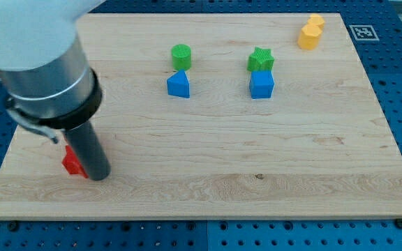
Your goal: Move the red circle towards the bottom a bit
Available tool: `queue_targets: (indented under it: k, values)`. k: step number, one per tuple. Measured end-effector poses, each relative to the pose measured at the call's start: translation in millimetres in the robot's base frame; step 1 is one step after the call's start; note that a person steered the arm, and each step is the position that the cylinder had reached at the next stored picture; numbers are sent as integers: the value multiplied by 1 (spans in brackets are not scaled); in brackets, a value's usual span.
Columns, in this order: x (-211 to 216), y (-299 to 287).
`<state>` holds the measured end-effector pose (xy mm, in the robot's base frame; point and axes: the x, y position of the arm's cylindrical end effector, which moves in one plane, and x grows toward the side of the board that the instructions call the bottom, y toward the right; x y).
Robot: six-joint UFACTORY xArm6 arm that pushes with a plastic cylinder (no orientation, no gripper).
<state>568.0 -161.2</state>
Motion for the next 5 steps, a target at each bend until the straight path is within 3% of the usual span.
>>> queue_targets:
  k: [1, 3, 4, 5]
  values:
    - [1, -22]
    - [-5, 58]
    - [-55, 63]
    - [-115, 27]
